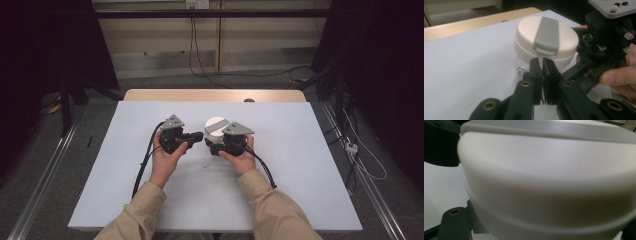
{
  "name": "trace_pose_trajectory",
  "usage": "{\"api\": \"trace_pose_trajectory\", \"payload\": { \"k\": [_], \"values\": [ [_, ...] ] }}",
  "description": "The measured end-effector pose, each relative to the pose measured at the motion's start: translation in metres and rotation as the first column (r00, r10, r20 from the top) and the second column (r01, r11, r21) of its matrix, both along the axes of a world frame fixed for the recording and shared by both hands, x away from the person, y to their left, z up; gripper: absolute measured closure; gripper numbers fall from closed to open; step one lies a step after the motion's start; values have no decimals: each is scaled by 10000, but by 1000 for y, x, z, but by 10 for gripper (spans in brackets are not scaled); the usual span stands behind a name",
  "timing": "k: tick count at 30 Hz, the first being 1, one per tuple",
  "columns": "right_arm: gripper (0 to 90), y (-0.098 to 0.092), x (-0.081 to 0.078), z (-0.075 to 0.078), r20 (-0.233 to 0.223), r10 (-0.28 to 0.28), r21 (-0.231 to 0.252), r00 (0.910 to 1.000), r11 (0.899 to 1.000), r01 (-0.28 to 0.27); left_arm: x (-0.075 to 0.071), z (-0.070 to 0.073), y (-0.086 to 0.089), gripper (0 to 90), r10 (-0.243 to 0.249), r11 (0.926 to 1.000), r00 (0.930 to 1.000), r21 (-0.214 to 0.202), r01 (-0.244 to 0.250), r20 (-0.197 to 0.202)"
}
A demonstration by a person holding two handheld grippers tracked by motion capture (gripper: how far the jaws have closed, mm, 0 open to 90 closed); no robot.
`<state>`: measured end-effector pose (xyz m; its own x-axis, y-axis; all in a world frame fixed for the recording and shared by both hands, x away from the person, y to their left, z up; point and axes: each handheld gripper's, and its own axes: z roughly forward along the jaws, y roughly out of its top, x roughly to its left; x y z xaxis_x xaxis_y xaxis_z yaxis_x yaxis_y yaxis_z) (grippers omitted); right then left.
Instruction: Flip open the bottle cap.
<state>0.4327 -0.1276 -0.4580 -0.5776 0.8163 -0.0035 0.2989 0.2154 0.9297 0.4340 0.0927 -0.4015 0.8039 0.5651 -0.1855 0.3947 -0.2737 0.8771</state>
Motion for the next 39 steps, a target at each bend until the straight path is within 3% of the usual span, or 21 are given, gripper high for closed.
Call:
{"api": "trace_pose_trajectory", "payload": {
  "k": [18,28,39],
  "values": [
    [184,0,0,0,0,15,-26,10000,10000,-15,3,2,-6,900,-9,9999,10000,117,9,11],
    [184,0,0,-1,8,23,-58,10000,10000,-23,5,3,-7,900,64,9998,9999,-162,-66,-104],
    [184,1,0,-1,14,24,-96,10000,10000,-24,6,17,-14,900,-24,10000,9997,-58,26,236]
  ]
}}
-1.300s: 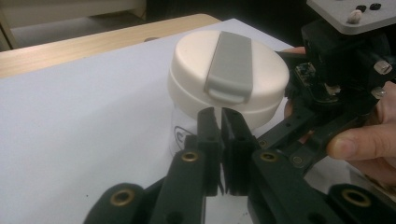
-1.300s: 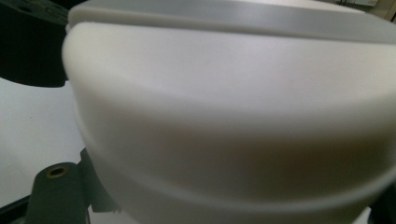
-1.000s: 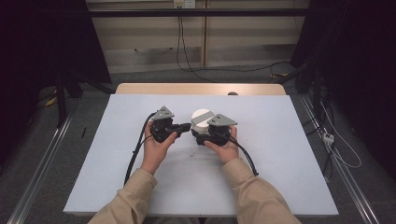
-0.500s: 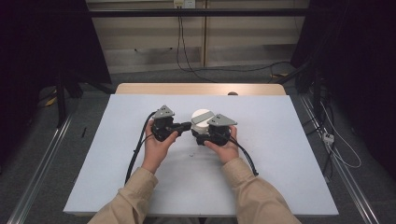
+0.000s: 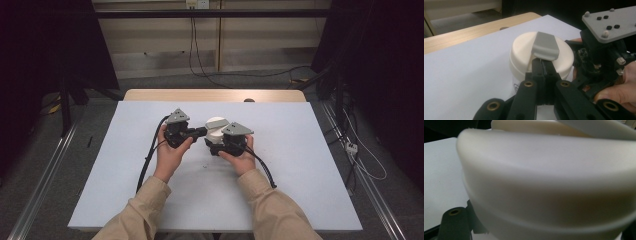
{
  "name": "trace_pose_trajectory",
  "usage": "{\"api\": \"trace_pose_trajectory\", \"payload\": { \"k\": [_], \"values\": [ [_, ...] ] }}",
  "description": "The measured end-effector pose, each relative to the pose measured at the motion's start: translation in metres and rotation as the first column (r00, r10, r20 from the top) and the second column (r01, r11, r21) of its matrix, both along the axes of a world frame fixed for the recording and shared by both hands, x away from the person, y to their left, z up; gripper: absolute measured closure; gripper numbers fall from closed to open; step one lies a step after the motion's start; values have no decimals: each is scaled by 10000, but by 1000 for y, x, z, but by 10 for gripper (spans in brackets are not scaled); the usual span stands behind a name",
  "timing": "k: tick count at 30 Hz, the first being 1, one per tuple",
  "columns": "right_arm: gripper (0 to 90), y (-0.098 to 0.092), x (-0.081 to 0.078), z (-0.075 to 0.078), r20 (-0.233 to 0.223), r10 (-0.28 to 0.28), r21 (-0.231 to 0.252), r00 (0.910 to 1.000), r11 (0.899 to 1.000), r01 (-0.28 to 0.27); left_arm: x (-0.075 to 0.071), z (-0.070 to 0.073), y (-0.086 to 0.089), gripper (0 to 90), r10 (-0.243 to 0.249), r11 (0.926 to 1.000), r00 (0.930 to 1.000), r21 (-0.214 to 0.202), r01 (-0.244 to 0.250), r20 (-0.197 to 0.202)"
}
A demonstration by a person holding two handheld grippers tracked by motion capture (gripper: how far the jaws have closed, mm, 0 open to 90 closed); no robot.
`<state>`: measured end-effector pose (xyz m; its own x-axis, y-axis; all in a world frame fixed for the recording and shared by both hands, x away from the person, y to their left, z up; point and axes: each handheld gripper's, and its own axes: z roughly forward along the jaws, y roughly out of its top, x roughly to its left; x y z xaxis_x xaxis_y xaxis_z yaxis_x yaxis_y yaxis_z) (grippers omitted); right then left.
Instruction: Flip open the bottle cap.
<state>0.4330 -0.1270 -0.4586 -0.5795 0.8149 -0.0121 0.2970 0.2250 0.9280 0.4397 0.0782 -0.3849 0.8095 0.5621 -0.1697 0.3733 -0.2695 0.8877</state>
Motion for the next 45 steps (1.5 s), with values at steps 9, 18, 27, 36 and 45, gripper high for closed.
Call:
{"api": "trace_pose_trajectory", "payload": {
  "k": [9,18,27,36,45],
  "values": [
    [184,0,0,0,-3,1,-1,10000,10000,-1,2,6,-2,900,19,10000,10000,-58,-18,95],
    [184,0,0,0,-15,-1,6,10000,10000,1,4,10,-5,900,34,10000,9999,-72,-33,141],
    [184,0,0,-1,-12,-2,6,10000,10000,2,6,17,-10,900,-18,10000,9997,-43,19,252],
    [184,0,0,-1,-15,2,-13,10000,10000,-2,9,19,-13,900,-39,10000,9995,-80,41,306],
    [184,0,0,-1,-17,-20,3,10000,10000,20,11,23,-16,900,-88,9998,9996,-171,93,271]
  ]
}}
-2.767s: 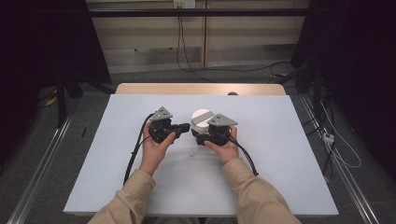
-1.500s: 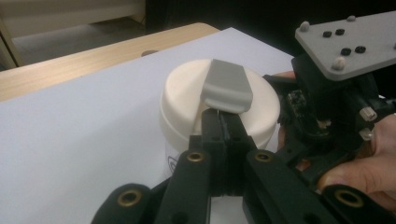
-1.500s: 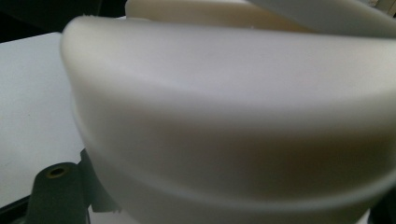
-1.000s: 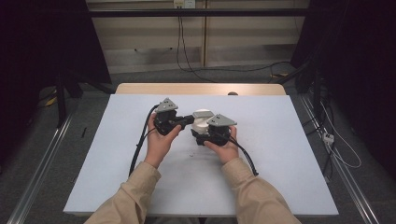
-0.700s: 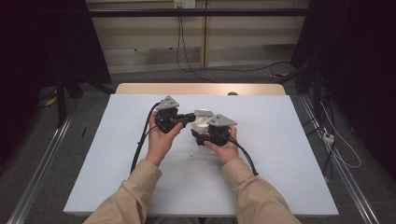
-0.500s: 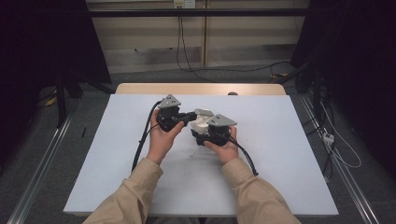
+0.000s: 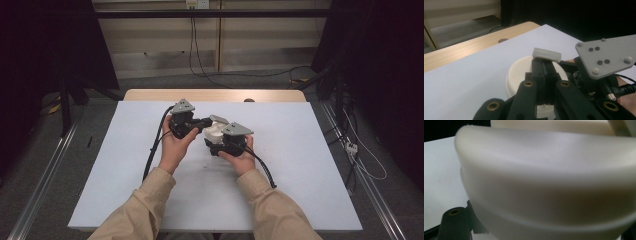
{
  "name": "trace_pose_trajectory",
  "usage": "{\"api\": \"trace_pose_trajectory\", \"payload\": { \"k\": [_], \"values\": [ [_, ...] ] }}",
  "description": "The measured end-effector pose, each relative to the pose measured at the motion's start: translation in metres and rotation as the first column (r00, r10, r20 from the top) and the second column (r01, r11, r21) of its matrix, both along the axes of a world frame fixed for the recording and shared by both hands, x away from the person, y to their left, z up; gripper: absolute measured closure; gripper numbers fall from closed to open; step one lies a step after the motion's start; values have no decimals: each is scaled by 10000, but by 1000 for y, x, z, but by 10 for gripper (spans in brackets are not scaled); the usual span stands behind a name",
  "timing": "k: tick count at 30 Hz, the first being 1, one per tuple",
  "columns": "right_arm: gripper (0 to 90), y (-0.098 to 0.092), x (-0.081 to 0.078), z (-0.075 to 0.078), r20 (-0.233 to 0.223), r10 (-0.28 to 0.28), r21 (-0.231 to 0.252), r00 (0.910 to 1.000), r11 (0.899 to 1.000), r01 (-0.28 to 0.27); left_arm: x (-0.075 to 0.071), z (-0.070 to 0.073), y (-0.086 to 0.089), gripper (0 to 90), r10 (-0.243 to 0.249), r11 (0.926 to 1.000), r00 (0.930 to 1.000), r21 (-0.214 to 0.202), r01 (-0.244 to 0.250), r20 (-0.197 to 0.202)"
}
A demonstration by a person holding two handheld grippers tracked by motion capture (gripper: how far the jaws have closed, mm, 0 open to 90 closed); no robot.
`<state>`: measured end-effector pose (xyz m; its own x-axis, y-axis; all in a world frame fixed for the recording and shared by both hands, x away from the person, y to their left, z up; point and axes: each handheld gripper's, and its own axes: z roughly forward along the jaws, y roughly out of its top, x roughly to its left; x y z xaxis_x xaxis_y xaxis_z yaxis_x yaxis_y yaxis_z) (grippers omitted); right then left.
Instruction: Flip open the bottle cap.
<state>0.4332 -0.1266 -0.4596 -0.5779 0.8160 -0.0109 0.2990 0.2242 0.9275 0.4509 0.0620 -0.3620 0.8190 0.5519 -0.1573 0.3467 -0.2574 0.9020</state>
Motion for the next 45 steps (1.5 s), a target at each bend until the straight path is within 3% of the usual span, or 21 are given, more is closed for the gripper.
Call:
{"api": "trace_pose_trajectory", "payload": {
  "k": [45],
  "values": [
    [184,0,1,-1,13,-9,-26,10000,10000,9,10,16,-24,900,-169,9997,9997,161,166,176]
  ]
}}
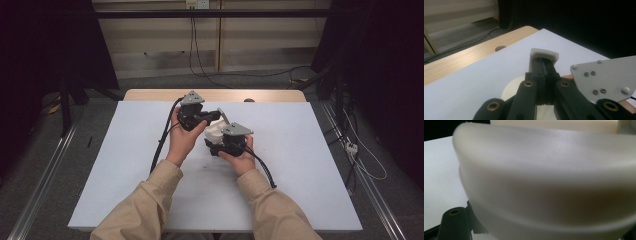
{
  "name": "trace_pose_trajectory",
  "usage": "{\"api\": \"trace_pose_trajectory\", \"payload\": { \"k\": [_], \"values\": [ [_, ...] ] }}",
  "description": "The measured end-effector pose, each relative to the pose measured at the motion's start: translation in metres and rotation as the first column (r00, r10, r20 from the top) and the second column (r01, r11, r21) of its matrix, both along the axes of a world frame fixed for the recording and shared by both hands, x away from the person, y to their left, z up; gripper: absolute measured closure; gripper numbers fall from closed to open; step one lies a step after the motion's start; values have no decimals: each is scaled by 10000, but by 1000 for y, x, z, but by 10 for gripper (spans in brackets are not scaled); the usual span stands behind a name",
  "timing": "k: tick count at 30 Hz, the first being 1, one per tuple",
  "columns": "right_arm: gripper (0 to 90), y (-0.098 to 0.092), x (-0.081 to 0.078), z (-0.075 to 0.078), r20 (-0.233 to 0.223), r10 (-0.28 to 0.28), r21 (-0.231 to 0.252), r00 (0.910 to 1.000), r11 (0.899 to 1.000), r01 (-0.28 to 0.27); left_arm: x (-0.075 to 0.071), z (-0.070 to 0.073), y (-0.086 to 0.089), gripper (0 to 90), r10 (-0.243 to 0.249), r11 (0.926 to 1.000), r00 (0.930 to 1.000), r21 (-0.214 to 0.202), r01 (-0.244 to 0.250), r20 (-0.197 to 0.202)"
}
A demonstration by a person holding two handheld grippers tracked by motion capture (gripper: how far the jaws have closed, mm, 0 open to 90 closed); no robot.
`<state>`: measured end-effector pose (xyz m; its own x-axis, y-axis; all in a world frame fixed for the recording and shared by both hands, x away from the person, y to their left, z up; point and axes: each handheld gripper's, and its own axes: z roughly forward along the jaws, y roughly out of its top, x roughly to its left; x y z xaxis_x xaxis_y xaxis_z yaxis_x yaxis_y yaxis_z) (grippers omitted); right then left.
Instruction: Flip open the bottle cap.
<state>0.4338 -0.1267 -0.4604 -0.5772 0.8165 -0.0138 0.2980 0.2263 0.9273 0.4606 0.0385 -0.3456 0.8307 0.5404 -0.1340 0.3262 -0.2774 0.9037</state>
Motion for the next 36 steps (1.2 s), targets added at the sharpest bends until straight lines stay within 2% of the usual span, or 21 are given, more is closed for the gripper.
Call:
{"api": "trace_pose_trajectory", "payload": {
  "k": [36],
  "values": [
    [184,0,0,-1,-21,34,-8,10000,10000,-34,10,5,-17,900,-130,9999,9999,48,130,-21]
  ]
}}
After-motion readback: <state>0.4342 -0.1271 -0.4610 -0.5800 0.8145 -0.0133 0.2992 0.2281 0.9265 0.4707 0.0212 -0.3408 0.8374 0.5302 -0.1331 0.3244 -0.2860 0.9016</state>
